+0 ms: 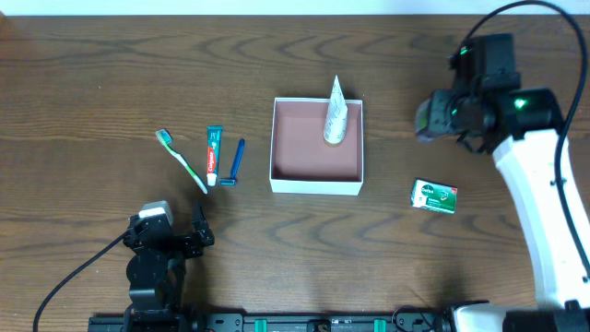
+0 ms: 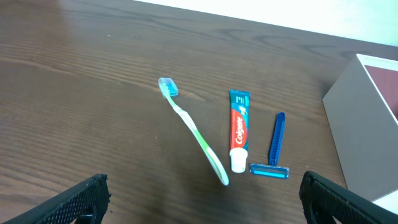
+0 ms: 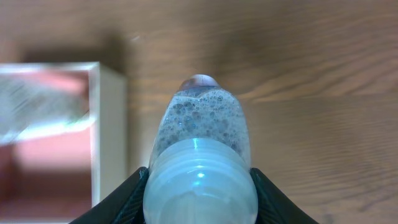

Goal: Pack container
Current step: 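Carry the pump bottle into the box's back-left corner and release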

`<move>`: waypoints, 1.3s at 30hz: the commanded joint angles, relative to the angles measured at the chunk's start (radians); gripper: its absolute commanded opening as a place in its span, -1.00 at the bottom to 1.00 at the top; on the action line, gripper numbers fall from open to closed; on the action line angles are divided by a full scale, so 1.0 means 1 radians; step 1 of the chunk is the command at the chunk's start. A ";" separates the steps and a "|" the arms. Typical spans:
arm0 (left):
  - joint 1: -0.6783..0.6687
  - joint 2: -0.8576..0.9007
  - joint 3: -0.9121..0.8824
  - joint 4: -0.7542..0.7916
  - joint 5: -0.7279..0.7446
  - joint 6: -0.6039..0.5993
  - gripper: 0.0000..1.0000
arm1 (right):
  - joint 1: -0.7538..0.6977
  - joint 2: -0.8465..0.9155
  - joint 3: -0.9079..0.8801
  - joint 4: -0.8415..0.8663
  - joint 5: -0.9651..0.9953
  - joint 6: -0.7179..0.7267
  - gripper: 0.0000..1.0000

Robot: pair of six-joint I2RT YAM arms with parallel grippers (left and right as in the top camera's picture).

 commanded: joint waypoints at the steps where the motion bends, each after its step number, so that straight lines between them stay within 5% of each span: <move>1: 0.005 -0.006 -0.019 -0.004 -0.016 0.013 0.96 | 0.097 -0.064 0.019 -0.025 -0.008 -0.009 -0.70; 20: 0.005 -0.006 -0.019 -0.004 -0.016 0.013 0.96 | 0.433 -0.052 0.020 0.130 -0.075 0.081 -0.70; 39: 0.005 -0.006 -0.019 -0.004 -0.016 0.013 0.96 | 0.451 0.291 0.020 0.375 -0.078 0.012 -0.66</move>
